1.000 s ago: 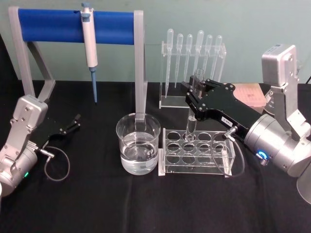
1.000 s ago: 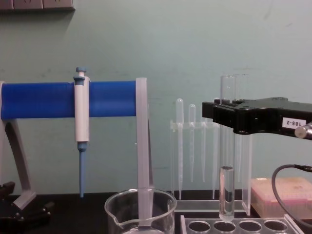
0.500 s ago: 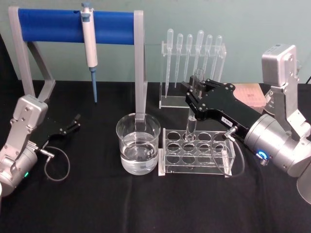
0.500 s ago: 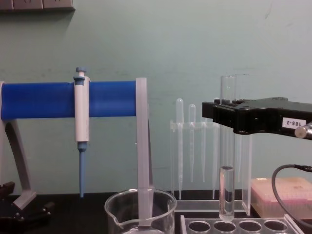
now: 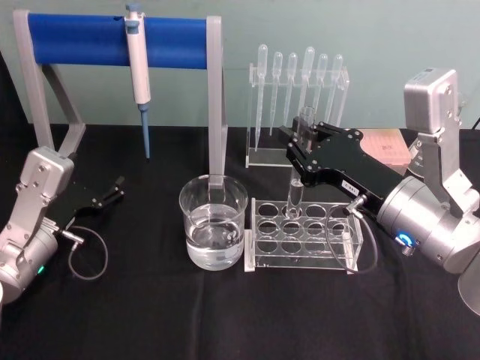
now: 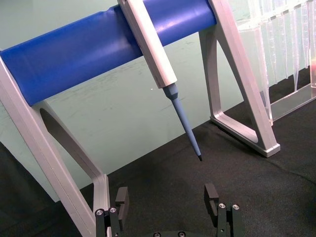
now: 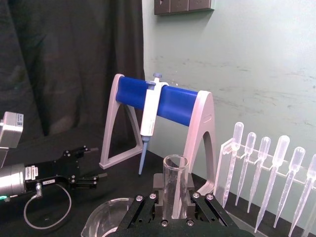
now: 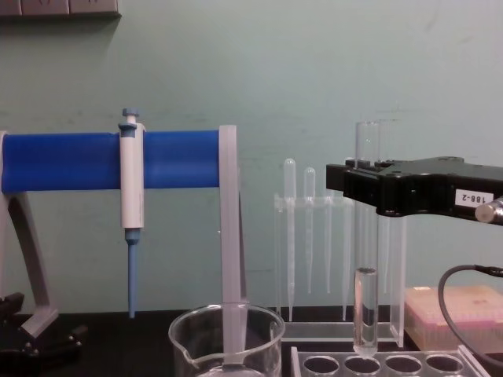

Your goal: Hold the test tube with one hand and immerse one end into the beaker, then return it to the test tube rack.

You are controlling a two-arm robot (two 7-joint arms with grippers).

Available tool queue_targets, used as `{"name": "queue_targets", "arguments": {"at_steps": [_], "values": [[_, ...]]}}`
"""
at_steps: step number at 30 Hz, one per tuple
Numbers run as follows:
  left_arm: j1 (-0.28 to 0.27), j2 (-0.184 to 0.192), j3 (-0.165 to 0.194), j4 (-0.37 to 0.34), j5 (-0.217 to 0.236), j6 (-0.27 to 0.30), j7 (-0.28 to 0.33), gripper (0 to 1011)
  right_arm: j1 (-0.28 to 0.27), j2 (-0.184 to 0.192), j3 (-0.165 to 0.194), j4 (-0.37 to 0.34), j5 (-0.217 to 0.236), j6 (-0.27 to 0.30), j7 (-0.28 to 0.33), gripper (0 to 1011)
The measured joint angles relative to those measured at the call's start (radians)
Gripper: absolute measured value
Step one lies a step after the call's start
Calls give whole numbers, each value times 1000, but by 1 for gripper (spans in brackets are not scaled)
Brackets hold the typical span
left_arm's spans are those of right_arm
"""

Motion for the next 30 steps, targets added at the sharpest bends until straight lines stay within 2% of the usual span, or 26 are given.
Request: {"name": "queue_targets", "arguments": {"at_steps": [10,17,23,30], "values": [[0,0,0,0,0,0,0,1000,1,1,0,-4,-1,3,0,228],[0,0,0,0,0,0,0,1000,32,4,-9,-47,-11,36,-5,228],[0,0,0,0,0,0,0,1000,105,-26,-51,-41,-14,64,5,228],[0,0,0,0,0,0,0,1000,194,-98,-124,39,-37,66,6,228]]}}
